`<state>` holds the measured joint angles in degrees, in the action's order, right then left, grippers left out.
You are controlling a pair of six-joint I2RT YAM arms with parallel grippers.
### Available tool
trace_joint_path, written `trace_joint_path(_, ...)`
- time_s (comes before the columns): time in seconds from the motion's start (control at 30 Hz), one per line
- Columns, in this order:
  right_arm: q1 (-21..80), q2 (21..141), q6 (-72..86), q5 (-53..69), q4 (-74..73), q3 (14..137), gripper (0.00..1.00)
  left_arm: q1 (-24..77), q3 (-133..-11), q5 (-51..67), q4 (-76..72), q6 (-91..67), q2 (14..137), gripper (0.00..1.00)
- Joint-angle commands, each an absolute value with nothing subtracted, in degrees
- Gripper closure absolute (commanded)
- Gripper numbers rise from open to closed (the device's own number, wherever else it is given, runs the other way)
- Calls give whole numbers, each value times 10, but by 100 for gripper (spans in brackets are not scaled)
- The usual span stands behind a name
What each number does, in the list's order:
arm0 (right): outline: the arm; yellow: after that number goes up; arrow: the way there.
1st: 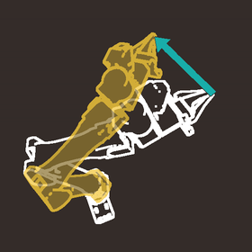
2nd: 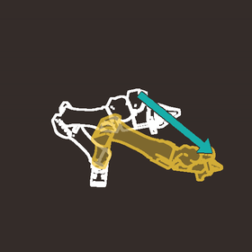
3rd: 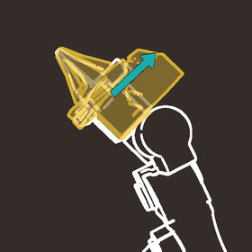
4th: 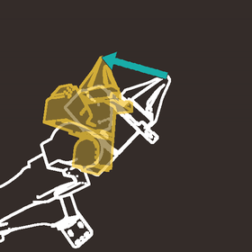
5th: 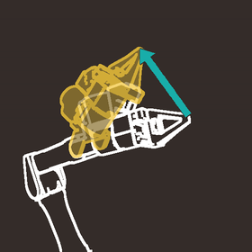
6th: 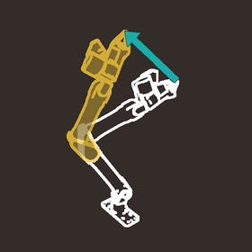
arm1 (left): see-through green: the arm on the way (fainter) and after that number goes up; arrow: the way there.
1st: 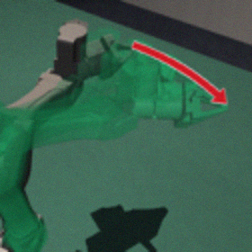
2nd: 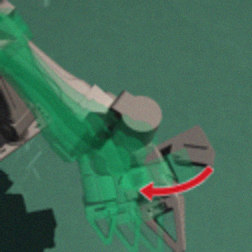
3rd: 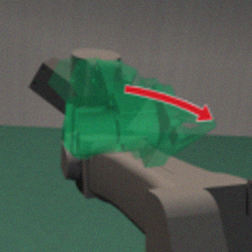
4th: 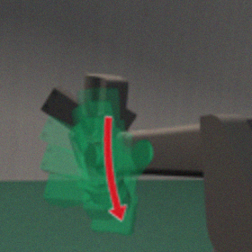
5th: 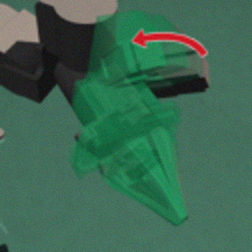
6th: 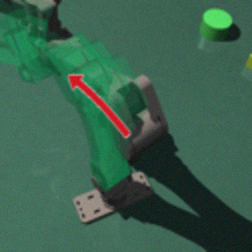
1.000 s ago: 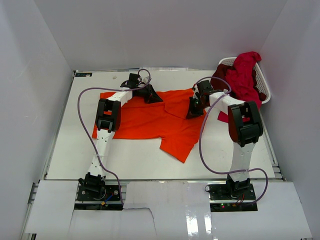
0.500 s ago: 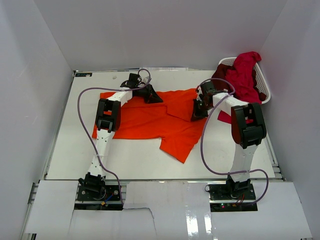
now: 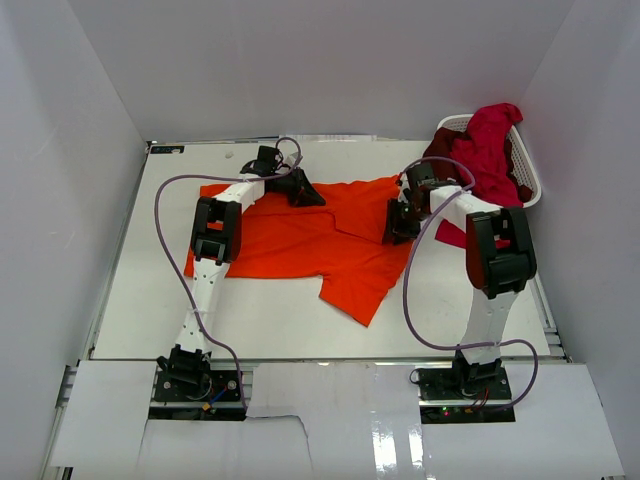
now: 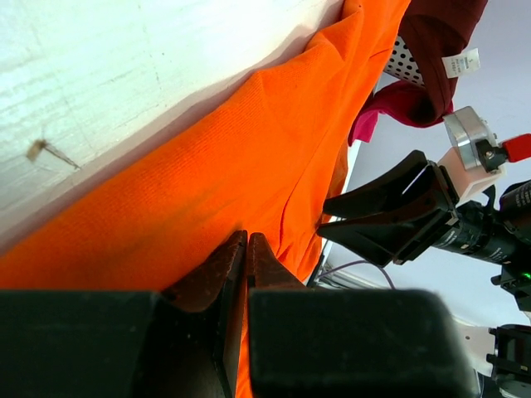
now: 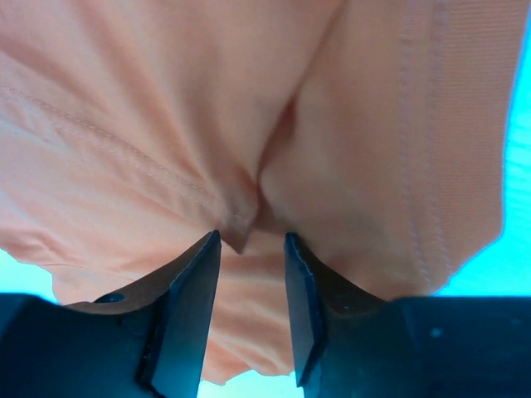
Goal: Fold and stack the t-shirts
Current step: Grap the side of the flattened tshirt closest away from the robot with both arms
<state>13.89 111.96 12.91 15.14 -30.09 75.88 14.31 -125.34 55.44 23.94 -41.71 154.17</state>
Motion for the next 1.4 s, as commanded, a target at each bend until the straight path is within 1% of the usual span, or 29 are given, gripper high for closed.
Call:
trace_joint_path(0.0,129,1084,120,120,-319,787,56,134,-1264,521,258,-398,1501,83)
trace_joint_path(0.17,122,1092,105,98,-351,867,56,134,-1284,529,254,-410,1493,81)
trace_joint_path(0.27,120,1114,96,91,-363,926,56,134,-1288,534,228,-419,1475,73)
trace_joint_path(0.33,120,1134,87,97,-360,967,56,131,-1252,553,184,-450,1454,63)
trace_joint_path(0.37,120,1141,84,98,-357,981,56,129,-1228,559,111,-469,1426,59)
trace_joint_path(0.4,120,1149,77,111,-352,993,56,124,-1174,562,72,-489,1410,53)
trace_joint_path(0.43,120,1166,76,113,-348,1017,56,121,-1149,562,6,-525,1397,51)
trace_joint_path(0.47,120,1175,75,110,-343,1030,55,118,-1120,561,-26,-539,1377,50)
trace_joint_path(0.53,117,1212,72,120,-337,1076,55,114,-1123,561,-34,-544,1370,50)
trace_joint_path(0.67,108,1274,81,145,-339,1158,56,98,-1124,555,14,-508,1338,51)
trace_joint_path(0.8,105,1327,87,158,-342,1214,60,61,-1047,523,69,-440,1290,51)
trace_joint_path(0.87,104,1336,88,155,-339,1221,64,33,-1021,509,91,-413,1277,55)
trace_joint_path(0.9,104,1343,88,154,-337,1223,69,25,-1006,508,98,-397,1272,56)
trace_joint_path(1.0,101,1358,90,154,-337,1224,79,1,-954,498,125,-367,1259,63)
trace_joint_path(1.03,101,1360,91,153,-337,1223,81,1,-936,495,131,-358,1257,66)
trace_joint_path(1.17,100,1370,90,140,-334,1222,83,-26,-905,456,155,-327,1252,74)
trace_joint_path(1.37,85,1375,91,123,-336,1207,84,-41,-901,438,156,-323,1272,77)
